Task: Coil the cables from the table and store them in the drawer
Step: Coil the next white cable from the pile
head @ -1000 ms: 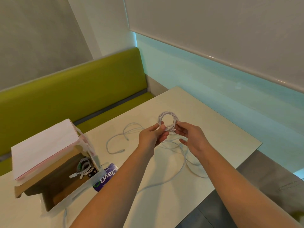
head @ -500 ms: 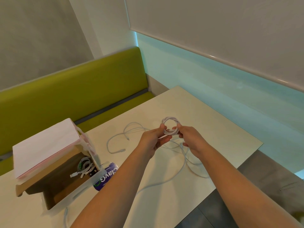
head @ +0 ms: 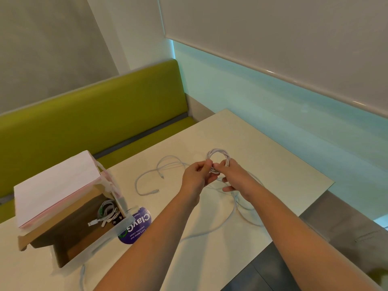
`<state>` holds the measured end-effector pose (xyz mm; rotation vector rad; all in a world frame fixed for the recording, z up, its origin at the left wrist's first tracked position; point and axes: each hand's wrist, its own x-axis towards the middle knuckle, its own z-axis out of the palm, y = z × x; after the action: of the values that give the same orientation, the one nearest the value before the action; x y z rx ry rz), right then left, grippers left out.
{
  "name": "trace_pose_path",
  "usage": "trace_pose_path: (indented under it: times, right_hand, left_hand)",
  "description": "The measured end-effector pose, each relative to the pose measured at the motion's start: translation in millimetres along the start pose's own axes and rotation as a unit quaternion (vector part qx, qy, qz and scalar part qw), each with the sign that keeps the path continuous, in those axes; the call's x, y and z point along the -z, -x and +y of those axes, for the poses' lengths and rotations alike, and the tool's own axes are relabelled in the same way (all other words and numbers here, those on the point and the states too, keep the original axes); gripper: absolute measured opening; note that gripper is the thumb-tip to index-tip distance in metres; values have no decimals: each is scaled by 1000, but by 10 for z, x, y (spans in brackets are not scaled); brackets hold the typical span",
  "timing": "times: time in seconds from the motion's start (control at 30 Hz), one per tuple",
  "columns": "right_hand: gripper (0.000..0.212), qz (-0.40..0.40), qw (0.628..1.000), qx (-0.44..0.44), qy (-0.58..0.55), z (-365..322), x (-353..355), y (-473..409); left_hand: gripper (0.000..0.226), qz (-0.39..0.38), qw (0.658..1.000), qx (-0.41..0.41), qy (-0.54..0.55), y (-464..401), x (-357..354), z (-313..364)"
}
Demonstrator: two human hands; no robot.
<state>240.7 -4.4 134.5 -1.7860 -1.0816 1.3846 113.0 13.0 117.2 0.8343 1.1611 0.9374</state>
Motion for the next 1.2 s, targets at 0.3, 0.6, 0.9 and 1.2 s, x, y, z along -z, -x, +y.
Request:
trace_pose_path:
  times: [0.3, 0.6, 0.9, 1.2]
  right_hand:
    - [26, 94, 995, 28, -28, 29, -50, -13]
    - [50, 132, 962, 145, 192, 91, -70, 40]
    - [24, 193, 894, 247, 319, 129, -24, 21]
    - [18, 179, 887, 277, 323, 143, -77, 32]
  left_hand:
    - [26, -12, 994, 55, -92, -11, 95, 91]
    - [40, -62, 968, -2, -245, 37, 97, 242]
    - [26, 3, 991, 31, -131, 18, 122, 209]
    - [20, 28, 988, 2, -149, 1, 129, 211]
